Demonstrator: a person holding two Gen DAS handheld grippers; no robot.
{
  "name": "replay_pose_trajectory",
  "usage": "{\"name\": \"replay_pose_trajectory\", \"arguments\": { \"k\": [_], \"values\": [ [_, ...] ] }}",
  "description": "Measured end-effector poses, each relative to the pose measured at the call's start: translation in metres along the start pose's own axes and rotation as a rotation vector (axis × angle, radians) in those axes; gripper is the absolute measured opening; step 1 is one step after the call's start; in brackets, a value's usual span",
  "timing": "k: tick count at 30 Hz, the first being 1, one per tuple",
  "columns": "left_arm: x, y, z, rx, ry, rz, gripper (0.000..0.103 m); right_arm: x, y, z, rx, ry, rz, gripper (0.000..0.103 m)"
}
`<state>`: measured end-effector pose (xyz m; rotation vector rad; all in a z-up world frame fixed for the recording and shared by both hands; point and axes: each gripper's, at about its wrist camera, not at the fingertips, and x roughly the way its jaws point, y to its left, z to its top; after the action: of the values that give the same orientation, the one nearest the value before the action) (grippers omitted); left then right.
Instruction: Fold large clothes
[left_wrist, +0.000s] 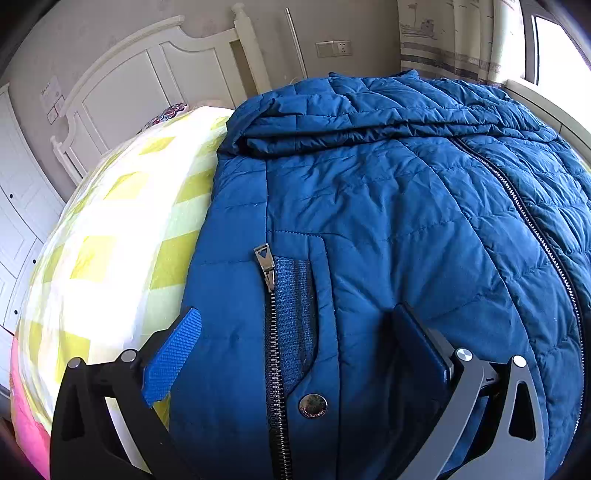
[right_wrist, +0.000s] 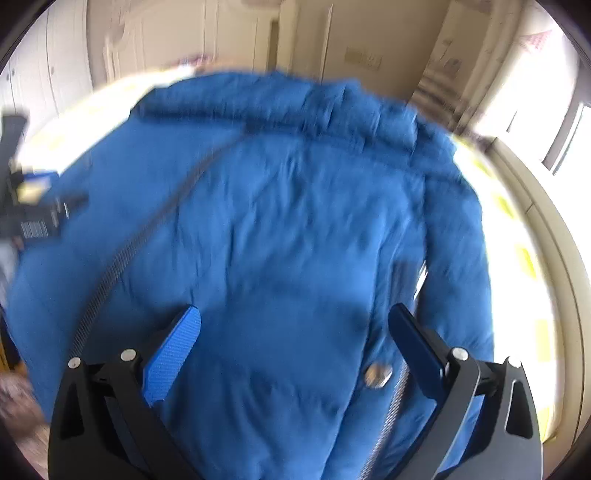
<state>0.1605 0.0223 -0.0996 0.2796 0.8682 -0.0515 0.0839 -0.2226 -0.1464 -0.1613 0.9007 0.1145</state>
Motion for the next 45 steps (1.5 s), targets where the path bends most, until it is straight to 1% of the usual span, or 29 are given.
{"name": "replay_pose_trajectory", "arguments": {
  "k": [1,2,4,6,9,10,11,12,13,14,15,16,17,18,19,21,22,24,27,29,31,33,35,38,39,41,42,44,45],
  "values": [
    [0.0,0.0,0.0,0.001,-0.002,0.002,0.099,-0.002,-0.002,-0.007,0.012,-0.046,0.01,0.101],
    [0.0,-0.001,0.0,0.002,-0.002,0.004,0.099,-0.002,-0.003,-0.01,0.02,-0.058,0.018,0.101],
    [0.0,0.0,0.0,-0.001,0.0,0.001,0.099,-0.005,-0.003,-0.011,0.022,-0.05,0.016,0.101],
    [-0.003,-0.002,-0.002,-0.001,-0.004,0.012,0.099,-0.013,0.0,-0.01,0.033,-0.04,-0.022,0.101],
    [-0.009,-0.002,-0.008,0.003,-0.011,0.024,0.099,-0.03,0.008,-0.021,0.006,-0.087,-0.01,0.101],
    [-0.018,0.0,-0.014,-0.017,-0.013,0.016,0.099,-0.03,0.009,-0.028,-0.003,-0.085,-0.004,0.101],
    [-0.027,0.001,-0.018,-0.035,-0.024,-0.01,0.099,-0.028,0.007,-0.035,0.0,-0.082,0.006,0.101],
    [-0.038,0.0,-0.026,-0.045,-0.043,-0.067,0.099,-0.027,0.004,-0.041,0.014,-0.093,0.022,0.101],
    [-0.045,-0.005,-0.034,-0.028,-0.051,-0.106,0.099,-0.027,-0.001,-0.047,0.033,-0.118,0.042,0.101],
    [-0.048,-0.01,-0.039,-0.005,-0.052,-0.112,0.099,-0.026,-0.004,-0.051,0.048,-0.127,0.051,0.101],
    [-0.049,-0.02,-0.048,0.043,-0.056,-0.077,0.099,-0.026,-0.004,-0.051,0.051,-0.129,0.054,0.101],
    [-0.048,-0.025,-0.054,0.067,-0.072,-0.05,0.099,-0.026,-0.003,-0.05,0.047,-0.127,0.049,0.101],
    [-0.049,-0.027,-0.059,0.073,-0.105,-0.035,0.099,-0.025,-0.001,-0.049,0.044,-0.121,0.043,0.101],
    [-0.048,-0.026,-0.062,0.059,-0.119,-0.042,0.099,-0.025,0.0,-0.048,0.047,-0.116,0.038,0.101],
    [-0.046,-0.021,-0.062,0.025,-0.105,-0.075,0.099,-0.025,0.001,-0.047,0.049,-0.116,0.035,0.101],
    [-0.04,-0.009,-0.059,-0.027,-0.047,-0.152,0.099,-0.025,0.001,-0.048,0.05,-0.118,0.036,0.101],
    [-0.039,-0.006,-0.058,-0.034,-0.03,-0.163,0.099,-0.026,0.001,-0.048,0.047,-0.109,0.036,0.101],
    [-0.047,0.003,-0.059,-0.052,-0.023,-0.15,0.099,-0.032,-0.001,-0.049,0.046,-0.098,0.031,0.1],
    [-0.073,0.027,-0.08,-0.076,-0.086,-0.174,0.099,-0.058,-0.014,-0.063,0.062,-0.163,0.003,0.1],
    [-0.078,0.04,-0.095,-0.087,-0.082,-0.18,0.099,-0.074,-0.03,-0.077,0.109,-0.196,-0.013,0.1],
    [-0.077,0.049,-0.111,-0.092,-0.062,-0.169,0.099,-0.081,-0.048,-0.098,0.16,-0.175,-0.02,0.1],
    [-0.08,0.056,-0.126,-0.105,-0.064,-0.191,0.099,-0.084,-0.059,-0.117,0.194,-0.147,-0.031,0.1],
    [-0.085,0.057,-0.138,-0.105,-0.064,-0.21,0.099,-0.087,-0.062,-0.137,0.222,-0.135,0.003,0.1],
    [-0.088,0.051,-0.149,-0.062,-0.061,-0.23,0.099,-0.086,-0.059,-0.162,0.247,-0.13,0.102,0.1],
    [-0.089,0.047,-0.153,-0.042,-0.076,-0.221,0.099,-0.081,-0.06,-0.169,0.259,-0.136,0.141,0.1],
    [-0.088,0.044,-0.153,-0.037,-0.086,-0.212,0.099,-0.072,-0.066,-0.174,0.283,-0.166,0.203,0.101],
    [-0.088,0.045,-0.152,-0.04,-0.087,-0.214,0.099,-0.063,-0.072,-0.176,0.306,-0.167,0.251,0.101],
    [-0.088,0.045,-0.15,-0.048,-0.086,-0.223,0.099,-0.05,-0.077,-0.175,0.327,-0.163,0.275,0.101],
    [-0.087,0.044,-0.149,-0.048,-0.085,-0.225,0.099,-0.042,-0.08,-0.175,0.335,-0.165,0.304,0.101]
  ]
}}
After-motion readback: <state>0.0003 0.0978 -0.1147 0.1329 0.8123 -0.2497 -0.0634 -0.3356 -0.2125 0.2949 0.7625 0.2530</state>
